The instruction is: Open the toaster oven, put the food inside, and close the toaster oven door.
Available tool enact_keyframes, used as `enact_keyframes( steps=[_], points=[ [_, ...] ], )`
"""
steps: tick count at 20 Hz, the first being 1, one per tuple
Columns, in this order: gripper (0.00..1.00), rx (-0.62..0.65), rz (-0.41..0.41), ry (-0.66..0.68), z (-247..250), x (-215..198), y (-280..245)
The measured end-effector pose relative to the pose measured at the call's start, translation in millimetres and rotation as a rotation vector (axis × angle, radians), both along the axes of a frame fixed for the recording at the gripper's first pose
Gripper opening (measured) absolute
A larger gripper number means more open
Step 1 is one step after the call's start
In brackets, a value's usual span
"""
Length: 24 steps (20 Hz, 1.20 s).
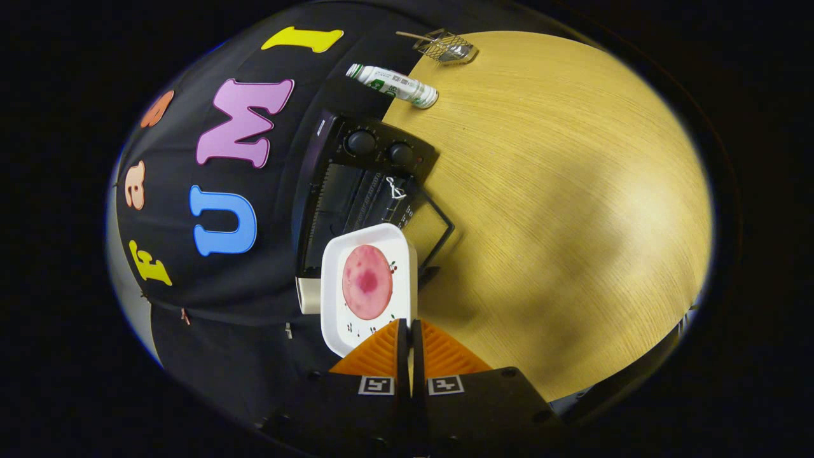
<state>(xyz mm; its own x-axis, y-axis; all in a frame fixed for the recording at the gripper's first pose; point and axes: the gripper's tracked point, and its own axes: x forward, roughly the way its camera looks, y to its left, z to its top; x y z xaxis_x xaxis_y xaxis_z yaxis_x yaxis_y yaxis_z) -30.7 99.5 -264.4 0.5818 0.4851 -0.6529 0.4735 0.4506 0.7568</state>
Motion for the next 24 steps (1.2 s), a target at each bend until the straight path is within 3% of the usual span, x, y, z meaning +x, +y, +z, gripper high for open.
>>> enact_keyframes(
  steps=[12, 19, 24],
  points=[
    [0.05, 0.046, -0.13, 0.044, -47.0, 91.7, 40.1],
    [0.05, -0.003, -0.182, 0.036, -67.6, 129.4, 66.0],
    [0.05, -0.011, -0.298, -0.001, -67.6, 163.2, 64.8]
  ],
)
